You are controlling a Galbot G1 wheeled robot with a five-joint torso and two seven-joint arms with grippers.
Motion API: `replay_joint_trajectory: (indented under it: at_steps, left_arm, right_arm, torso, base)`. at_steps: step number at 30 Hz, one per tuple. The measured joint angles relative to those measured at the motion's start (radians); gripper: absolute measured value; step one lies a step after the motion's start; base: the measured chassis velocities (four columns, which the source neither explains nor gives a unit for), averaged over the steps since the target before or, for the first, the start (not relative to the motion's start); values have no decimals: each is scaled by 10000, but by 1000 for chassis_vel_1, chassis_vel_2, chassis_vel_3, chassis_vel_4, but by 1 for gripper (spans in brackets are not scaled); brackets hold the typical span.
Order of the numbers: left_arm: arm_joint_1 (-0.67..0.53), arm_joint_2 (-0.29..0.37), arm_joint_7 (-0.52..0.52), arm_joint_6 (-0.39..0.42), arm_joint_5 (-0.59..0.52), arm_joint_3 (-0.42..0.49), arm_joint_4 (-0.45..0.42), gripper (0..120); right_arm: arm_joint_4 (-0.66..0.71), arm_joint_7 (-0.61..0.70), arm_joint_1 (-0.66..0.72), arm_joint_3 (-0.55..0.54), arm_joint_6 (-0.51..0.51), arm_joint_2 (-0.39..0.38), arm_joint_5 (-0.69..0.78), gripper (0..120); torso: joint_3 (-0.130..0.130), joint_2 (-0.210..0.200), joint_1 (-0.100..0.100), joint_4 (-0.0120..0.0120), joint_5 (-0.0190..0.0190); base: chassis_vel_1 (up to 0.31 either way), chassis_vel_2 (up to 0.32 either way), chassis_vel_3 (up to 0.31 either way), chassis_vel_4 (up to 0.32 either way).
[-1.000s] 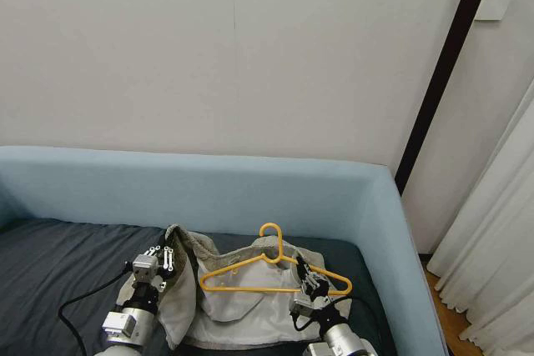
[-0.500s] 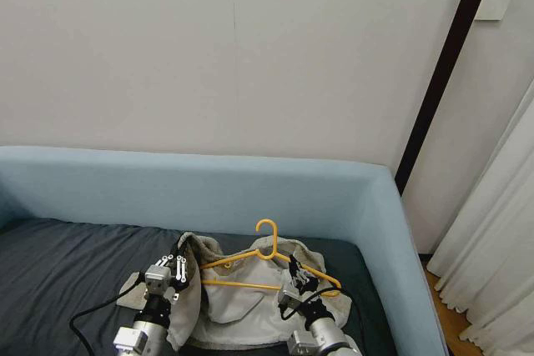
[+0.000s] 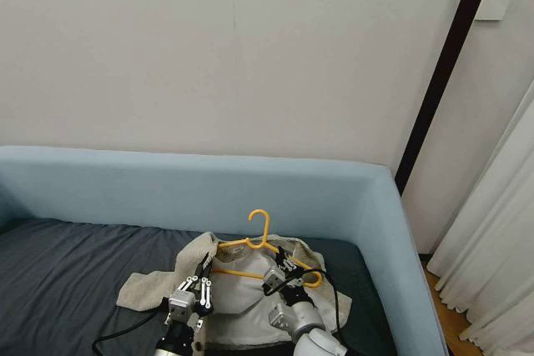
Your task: Pick up the clothes from the sofa and hang them on the clothes hanger.
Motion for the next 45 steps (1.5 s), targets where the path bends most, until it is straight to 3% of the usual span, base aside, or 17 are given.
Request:
replay_joint_trajectory:
  at_steps: [8,19,25,32,36,42,45]
  left_arm:
    - [102,204,-701,116,193,-347,313,0]
    - [-20,71,-498,113,405,-58,391,0]
    - [-50,-233,-231,-80,494,278,265,0]
    - [145,-281,19,-320,767,358,249,0]
    - [250,-355,173,-485,971,538,340,0]
    - [347,-545,324,-685,1381,870,583,0]
    - [372,-637,329,-730,1545,989,767,0]
  right_arm:
    - [281,366,-268,362,-150,-349,1000,4]
    - [331,457,-666,371,-204,-338,1218,4]
    - [-218,200,-748,-77,-118,-118,-81,4]
    - [-745,-357,-447,167,422,-26,-2230,4]
    - [-755,-501,-299,196,202,-9,-2509,4]
    - [-582,-525,-111,-79,-486,-12,-1545,4]
    - [-117,-222,-27,-296,-1340,-8,238,4]
  torso:
    - [0,0,0,-1,1]
    - [0,0,0,-1,1]
    - [0,0,0,-1,3]
    - [0,0,0,0,2]
    - [0,0,0,1,2]
    - [0,0,0,0,2]
    - [0,0,-1,0,1]
  base:
    - [0,0,0,0]
    - [0,0,0,0]
    - [0,0,0,0]
    - [0,0,0,0]
    - [0,0,0,0]
    - [0,0,0,0]
    - [0,0,0,0]
